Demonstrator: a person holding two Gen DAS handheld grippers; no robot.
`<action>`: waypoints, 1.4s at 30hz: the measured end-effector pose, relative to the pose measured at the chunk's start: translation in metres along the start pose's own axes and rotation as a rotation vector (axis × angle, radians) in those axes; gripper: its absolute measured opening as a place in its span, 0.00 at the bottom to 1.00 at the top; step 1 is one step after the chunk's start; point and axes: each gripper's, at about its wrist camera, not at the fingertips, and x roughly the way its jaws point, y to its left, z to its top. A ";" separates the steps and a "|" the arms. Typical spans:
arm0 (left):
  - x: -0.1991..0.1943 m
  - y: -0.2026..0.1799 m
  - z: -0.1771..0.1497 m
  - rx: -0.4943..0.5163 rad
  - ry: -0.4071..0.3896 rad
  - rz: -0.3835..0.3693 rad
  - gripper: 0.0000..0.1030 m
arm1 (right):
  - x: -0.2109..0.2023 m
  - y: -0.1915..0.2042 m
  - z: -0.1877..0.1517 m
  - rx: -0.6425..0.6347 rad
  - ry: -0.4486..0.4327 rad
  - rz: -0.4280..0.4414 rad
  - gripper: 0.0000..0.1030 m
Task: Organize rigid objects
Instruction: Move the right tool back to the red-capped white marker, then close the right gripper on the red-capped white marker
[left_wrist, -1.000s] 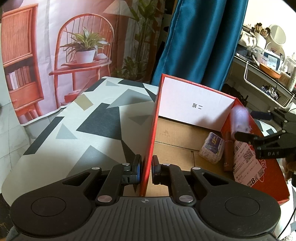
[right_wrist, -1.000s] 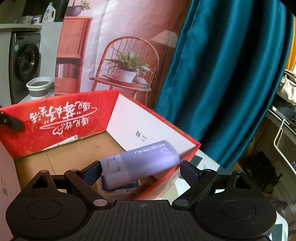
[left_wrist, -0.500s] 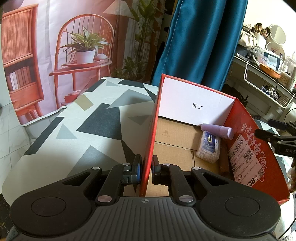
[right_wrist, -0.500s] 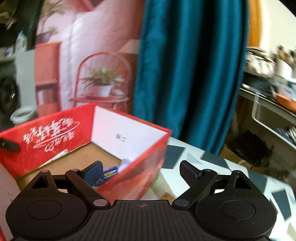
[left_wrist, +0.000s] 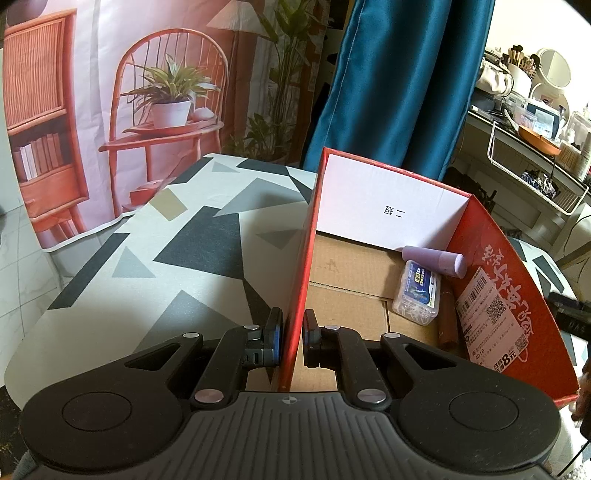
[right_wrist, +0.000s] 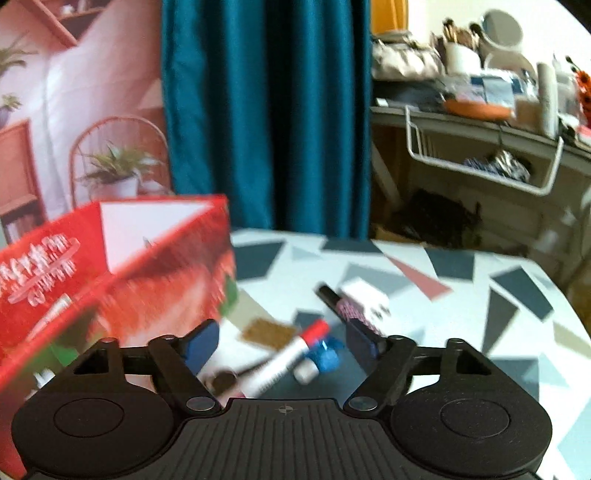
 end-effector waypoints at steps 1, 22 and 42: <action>0.000 0.000 0.000 0.000 0.000 0.001 0.12 | 0.003 -0.001 -0.004 -0.003 0.019 -0.006 0.59; -0.001 0.001 0.000 0.005 -0.001 0.001 0.12 | 0.086 0.016 -0.011 0.038 0.198 -0.026 0.32; 0.000 0.002 -0.001 0.001 0.002 0.001 0.12 | 0.029 0.011 -0.050 -0.088 0.154 0.043 0.18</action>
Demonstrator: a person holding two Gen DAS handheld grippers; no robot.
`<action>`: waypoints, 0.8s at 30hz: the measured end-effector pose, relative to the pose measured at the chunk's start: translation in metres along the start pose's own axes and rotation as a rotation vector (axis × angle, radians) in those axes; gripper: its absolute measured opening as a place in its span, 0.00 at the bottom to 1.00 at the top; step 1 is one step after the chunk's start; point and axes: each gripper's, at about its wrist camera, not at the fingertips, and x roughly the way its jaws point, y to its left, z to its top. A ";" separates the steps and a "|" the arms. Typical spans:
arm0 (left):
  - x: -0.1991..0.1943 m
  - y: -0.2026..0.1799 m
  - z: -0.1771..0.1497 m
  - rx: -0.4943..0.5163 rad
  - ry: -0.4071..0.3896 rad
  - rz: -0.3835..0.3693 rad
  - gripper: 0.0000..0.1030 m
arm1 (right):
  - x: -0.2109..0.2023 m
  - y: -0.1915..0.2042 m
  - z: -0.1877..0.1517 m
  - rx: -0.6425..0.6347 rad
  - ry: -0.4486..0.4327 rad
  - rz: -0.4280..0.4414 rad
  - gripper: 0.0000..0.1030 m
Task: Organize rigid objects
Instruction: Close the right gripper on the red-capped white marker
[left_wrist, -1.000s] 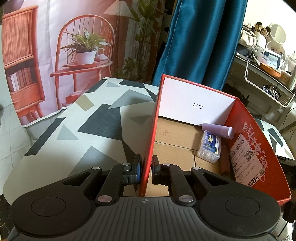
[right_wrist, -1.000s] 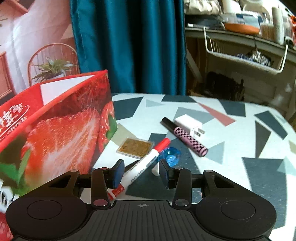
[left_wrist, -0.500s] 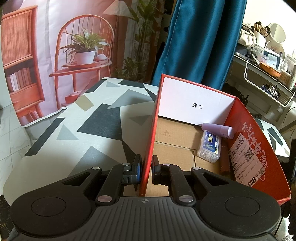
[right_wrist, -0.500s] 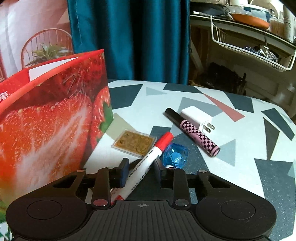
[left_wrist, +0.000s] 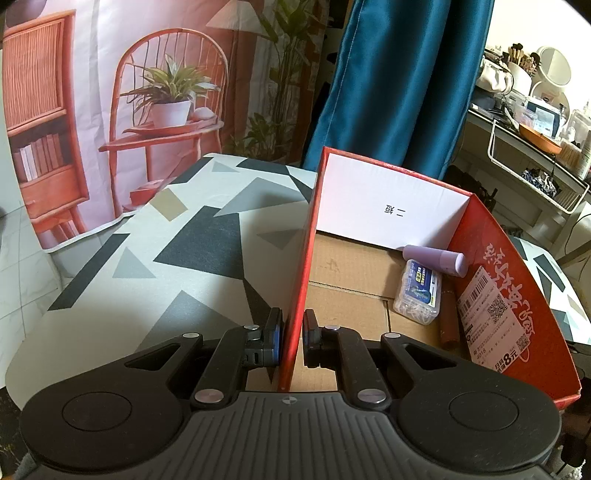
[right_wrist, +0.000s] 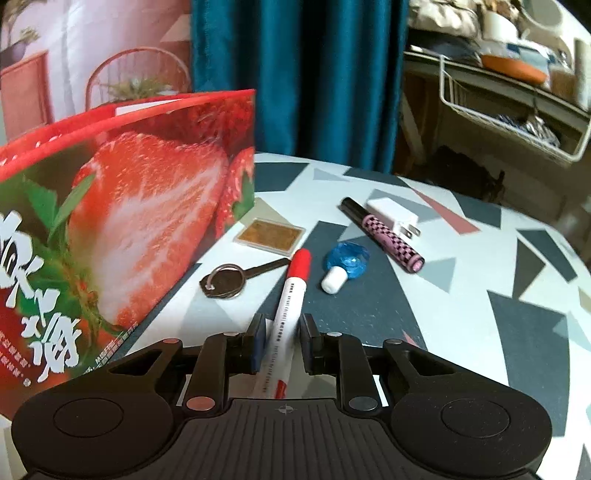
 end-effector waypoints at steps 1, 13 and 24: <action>0.000 0.000 0.000 0.000 0.000 -0.001 0.12 | 0.000 0.000 0.000 -0.002 -0.002 -0.001 0.18; 0.000 -0.002 0.000 0.001 0.000 0.001 0.12 | 0.004 0.002 0.006 0.003 0.019 -0.064 0.17; 0.000 -0.004 0.000 0.007 -0.002 0.006 0.12 | 0.015 0.003 0.009 0.046 0.000 -0.119 0.17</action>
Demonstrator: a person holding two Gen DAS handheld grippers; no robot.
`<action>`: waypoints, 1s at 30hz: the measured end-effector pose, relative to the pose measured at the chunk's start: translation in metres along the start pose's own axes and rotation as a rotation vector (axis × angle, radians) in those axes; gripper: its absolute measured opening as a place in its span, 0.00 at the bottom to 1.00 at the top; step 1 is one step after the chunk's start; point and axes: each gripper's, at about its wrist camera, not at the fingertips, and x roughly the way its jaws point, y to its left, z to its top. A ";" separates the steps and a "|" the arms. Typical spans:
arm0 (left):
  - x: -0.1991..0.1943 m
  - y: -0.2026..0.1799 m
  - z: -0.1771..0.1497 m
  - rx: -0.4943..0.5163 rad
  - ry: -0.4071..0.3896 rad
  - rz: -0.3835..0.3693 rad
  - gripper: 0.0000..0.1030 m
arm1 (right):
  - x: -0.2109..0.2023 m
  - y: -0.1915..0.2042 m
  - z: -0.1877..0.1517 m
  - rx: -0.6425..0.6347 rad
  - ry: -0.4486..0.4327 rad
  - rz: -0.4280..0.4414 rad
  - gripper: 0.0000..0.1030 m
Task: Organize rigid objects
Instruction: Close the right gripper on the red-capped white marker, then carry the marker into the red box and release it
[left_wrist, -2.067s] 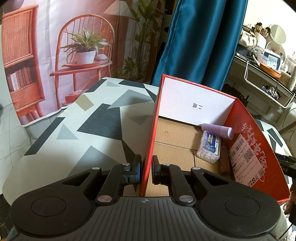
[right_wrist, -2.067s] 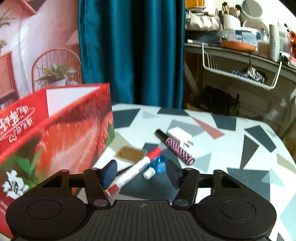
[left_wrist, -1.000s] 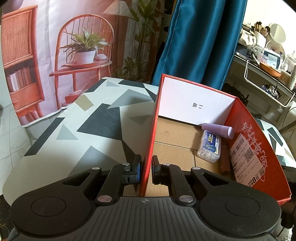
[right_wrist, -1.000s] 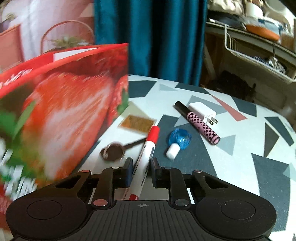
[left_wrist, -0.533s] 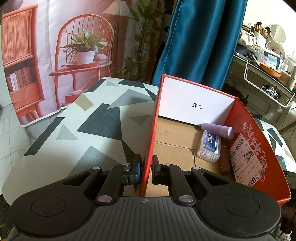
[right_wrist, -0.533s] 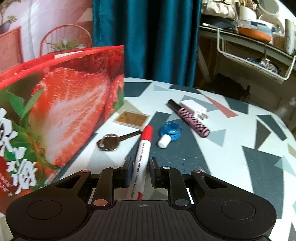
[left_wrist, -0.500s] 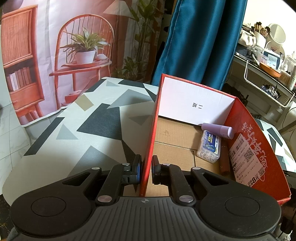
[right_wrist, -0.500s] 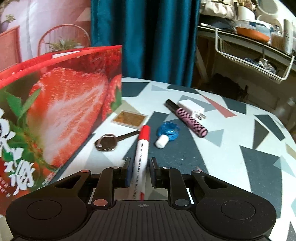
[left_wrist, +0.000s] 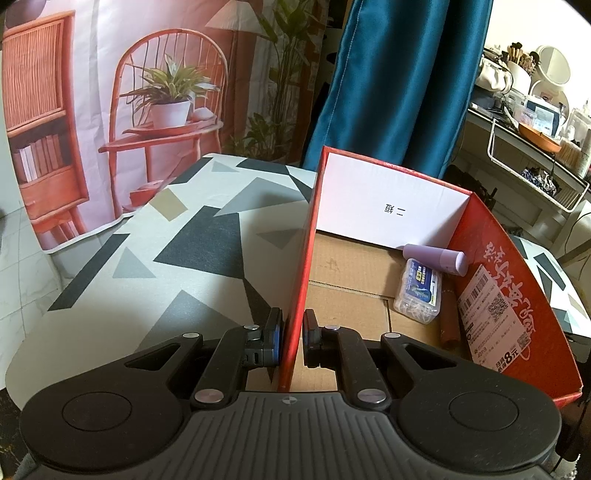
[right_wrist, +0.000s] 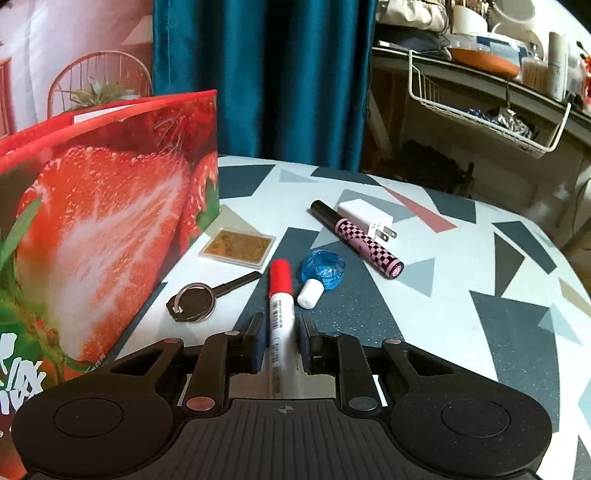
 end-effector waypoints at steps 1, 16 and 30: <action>0.000 0.000 0.000 0.001 0.000 0.001 0.12 | 0.000 0.000 0.000 -0.003 -0.002 -0.001 0.17; -0.001 0.002 0.000 0.002 0.000 -0.001 0.12 | -0.010 -0.003 -0.003 0.023 -0.014 0.011 0.13; 0.002 0.005 0.000 -0.008 0.012 -0.013 0.12 | -0.063 0.011 0.081 -0.016 -0.264 0.187 0.13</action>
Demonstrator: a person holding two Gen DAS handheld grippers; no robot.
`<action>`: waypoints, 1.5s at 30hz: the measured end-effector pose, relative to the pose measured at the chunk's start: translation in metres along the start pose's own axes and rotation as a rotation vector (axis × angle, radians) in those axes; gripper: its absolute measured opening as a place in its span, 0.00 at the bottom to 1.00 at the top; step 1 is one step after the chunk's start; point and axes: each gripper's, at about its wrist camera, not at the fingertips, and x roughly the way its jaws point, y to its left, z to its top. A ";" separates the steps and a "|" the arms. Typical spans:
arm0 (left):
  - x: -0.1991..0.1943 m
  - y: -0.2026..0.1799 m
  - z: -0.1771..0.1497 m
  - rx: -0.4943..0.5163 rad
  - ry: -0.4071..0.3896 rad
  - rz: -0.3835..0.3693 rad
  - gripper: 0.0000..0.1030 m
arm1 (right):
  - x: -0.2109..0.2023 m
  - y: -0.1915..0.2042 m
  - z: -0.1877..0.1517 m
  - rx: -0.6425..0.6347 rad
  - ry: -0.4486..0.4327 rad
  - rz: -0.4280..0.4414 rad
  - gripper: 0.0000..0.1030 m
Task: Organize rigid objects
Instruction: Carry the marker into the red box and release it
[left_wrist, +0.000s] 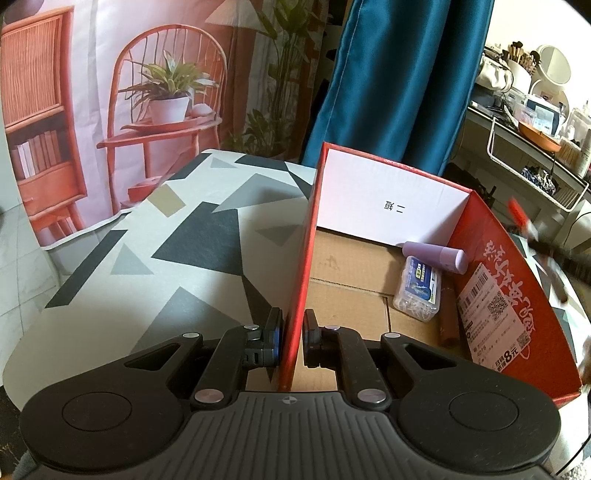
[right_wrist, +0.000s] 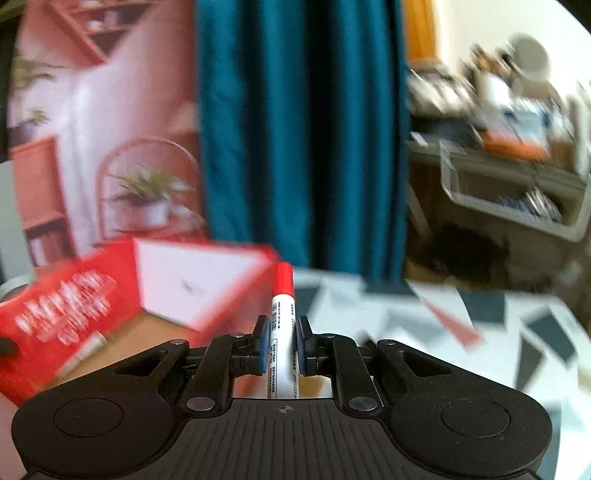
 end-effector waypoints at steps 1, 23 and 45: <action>0.000 0.000 0.000 0.000 0.000 0.000 0.12 | 0.000 0.007 0.009 -0.027 -0.016 0.024 0.13; 0.001 0.001 -0.001 -0.003 0.001 -0.003 0.12 | 0.029 0.100 0.007 -0.398 0.162 0.234 0.13; 0.001 -0.002 0.000 0.018 0.005 0.008 0.11 | 0.019 0.083 0.007 -0.367 0.136 0.176 0.14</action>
